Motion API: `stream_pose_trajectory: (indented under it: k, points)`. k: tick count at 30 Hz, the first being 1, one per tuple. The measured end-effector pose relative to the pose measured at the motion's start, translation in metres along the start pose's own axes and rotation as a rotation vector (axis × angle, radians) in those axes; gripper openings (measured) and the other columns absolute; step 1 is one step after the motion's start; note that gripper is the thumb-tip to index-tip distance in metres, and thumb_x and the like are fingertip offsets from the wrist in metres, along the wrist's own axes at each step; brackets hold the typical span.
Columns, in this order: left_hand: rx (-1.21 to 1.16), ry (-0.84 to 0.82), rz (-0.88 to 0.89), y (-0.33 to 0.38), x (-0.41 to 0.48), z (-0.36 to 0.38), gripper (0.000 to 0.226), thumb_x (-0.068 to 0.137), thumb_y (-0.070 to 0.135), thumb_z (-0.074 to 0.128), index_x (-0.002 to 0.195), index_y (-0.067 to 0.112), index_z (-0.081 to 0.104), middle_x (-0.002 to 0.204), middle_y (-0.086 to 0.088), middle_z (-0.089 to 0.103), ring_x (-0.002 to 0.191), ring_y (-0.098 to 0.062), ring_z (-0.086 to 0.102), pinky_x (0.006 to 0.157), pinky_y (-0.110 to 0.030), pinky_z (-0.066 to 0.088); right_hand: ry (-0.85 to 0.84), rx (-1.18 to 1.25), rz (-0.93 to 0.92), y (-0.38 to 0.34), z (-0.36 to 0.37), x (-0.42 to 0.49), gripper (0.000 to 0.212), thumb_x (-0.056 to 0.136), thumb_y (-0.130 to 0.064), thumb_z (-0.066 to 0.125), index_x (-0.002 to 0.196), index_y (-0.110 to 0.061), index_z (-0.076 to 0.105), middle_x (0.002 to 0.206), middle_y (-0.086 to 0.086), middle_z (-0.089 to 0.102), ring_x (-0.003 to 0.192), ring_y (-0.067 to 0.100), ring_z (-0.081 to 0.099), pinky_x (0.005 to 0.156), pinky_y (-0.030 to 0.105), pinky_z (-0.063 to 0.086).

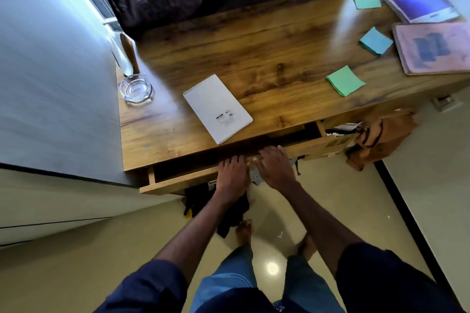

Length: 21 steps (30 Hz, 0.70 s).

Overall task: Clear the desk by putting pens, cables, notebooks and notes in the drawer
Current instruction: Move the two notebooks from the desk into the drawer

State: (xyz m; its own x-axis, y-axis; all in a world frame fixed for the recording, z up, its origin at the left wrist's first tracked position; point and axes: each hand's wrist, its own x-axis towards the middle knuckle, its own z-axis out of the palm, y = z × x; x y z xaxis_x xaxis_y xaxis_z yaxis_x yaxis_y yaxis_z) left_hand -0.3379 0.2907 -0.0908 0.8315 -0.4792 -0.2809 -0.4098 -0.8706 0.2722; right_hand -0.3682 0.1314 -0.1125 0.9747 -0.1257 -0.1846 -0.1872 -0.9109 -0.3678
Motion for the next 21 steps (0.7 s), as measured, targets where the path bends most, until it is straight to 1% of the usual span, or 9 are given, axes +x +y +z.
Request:
stream_pose_trajectory:
  k: [2, 5, 8, 10, 12, 14, 17, 19, 21]
  points:
    - [-0.019, -0.007, 0.005, 0.001, -0.002, -0.006, 0.031, 0.103, 0.03, 0.038, 0.125, 0.016, 0.054, 0.127, -0.008, 0.063, 0.116, -0.028, 0.059, 0.101, -0.047, 0.045, -0.008, 0.023, -0.014, 0.002, -0.004, -0.003, 0.042, 0.105, -0.039, 0.035, 0.123, -0.012, 0.062, 0.126, 0.006, 0.064, 0.127, 0.023, 0.052, 0.119, 0.042, 0.024]
    - [-0.009, -0.022, 0.021, 0.007, -0.015, -0.009, 0.029, 0.1, 0.023, 0.043, 0.124, 0.014, 0.057, 0.124, -0.01, 0.064, 0.112, -0.031, 0.062, 0.095, -0.047, 0.047, -0.039, 0.023, -0.016, 0.001, -0.009, -0.014, 0.035, 0.103, -0.035, 0.041, 0.114, -0.012, 0.064, 0.115, 0.008, 0.067, 0.117, 0.025, 0.057, 0.114, 0.042, 0.028]
    - [0.017, -0.091, -0.002, 0.019, -0.035, -0.013, 0.026, 0.097, 0.016, 0.044, 0.117, 0.012, 0.061, 0.111, -0.012, 0.069, 0.098, -0.033, 0.066, 0.083, -0.045, 0.05, -0.05, 0.024, 0.014, 0.002, -0.007, -0.037, 0.033, 0.102, -0.033, 0.042, 0.103, -0.012, 0.068, 0.104, 0.01, 0.069, 0.106, 0.027, 0.061, 0.109, 0.041, 0.033]
    - [0.012, -0.154, -0.015, 0.026, -0.05, -0.009, 0.025, 0.096, 0.014, 0.046, 0.113, 0.011, 0.063, 0.104, -0.011, 0.071, 0.091, -0.032, 0.068, 0.077, -0.043, 0.053, -0.067, 0.018, 0.042, 0.004, -0.007, -0.058, 0.034, 0.101, -0.033, 0.043, 0.099, -0.012, 0.069, 0.1, 0.01, 0.07, 0.103, 0.028, 0.062, 0.109, 0.04, 0.034]
    - [-0.002, -0.194, -0.025, 0.032, -0.067, -0.001, 0.025, 0.094, 0.013, 0.048, 0.11, 0.013, 0.066, 0.1, -0.008, 0.072, 0.084, -0.027, 0.069, 0.07, -0.039, 0.056, -0.119, 0.011, 0.052, 0.005, -0.008, -0.081, 0.035, 0.101, -0.033, 0.044, 0.101, -0.01, 0.069, 0.103, 0.012, 0.07, 0.104, 0.03, 0.062, 0.108, 0.04, 0.034]
    - [0.01, -0.222, -0.024, 0.041, -0.083, 0.005, 0.023, 0.094, 0.015, 0.048, 0.107, 0.014, 0.067, 0.099, -0.005, 0.071, 0.081, -0.021, 0.067, 0.066, -0.033, 0.054, -0.162, -0.018, 0.055, 0.008, -0.008, -0.103, 0.037, 0.102, -0.035, 0.044, 0.109, -0.009, 0.069, 0.112, 0.014, 0.069, 0.11, 0.032, 0.061, 0.104, 0.04, 0.036]
    - [0.015, -0.279, -0.018, 0.058, -0.109, 0.015, 0.021, 0.096, 0.02, 0.053, 0.113, 0.016, 0.064, 0.108, -0.003, 0.064, 0.093, -0.019, 0.06, 0.075, -0.03, 0.048, -0.244, -0.037, 0.053, 0.017, -0.01, -0.137, 0.04, 0.101, -0.04, 0.044, 0.12, -0.013, 0.067, 0.124, 0.013, 0.064, 0.116, 0.032, 0.058, 0.096, 0.038, 0.042]
    - [-0.004, -0.293, -0.033, 0.067, -0.126, 0.026, 0.02, 0.096, 0.026, 0.058, 0.113, 0.018, 0.063, 0.108, -0.001, 0.062, 0.089, -0.013, 0.056, 0.073, -0.026, 0.048, -0.324, -0.032, 0.034, 0.025, -0.01, -0.157, 0.041, 0.102, -0.039, 0.045, 0.124, -0.012, 0.066, 0.129, 0.013, 0.062, 0.12, 0.033, 0.055, 0.097, 0.039, 0.043]
    - [-0.021, -0.313, -0.063, 0.079, -0.143, 0.035, 0.016, 0.096, 0.027, 0.06, 0.109, 0.018, 0.065, 0.103, 0.0, 0.065, 0.084, -0.012, 0.06, 0.073, -0.026, 0.054, -0.375, -0.024, 0.02, 0.034, -0.01, -0.177, 0.039, 0.102, -0.037, 0.045, 0.123, -0.01, 0.065, 0.129, 0.014, 0.061, 0.121, 0.033, 0.055, 0.098, 0.039, 0.043]
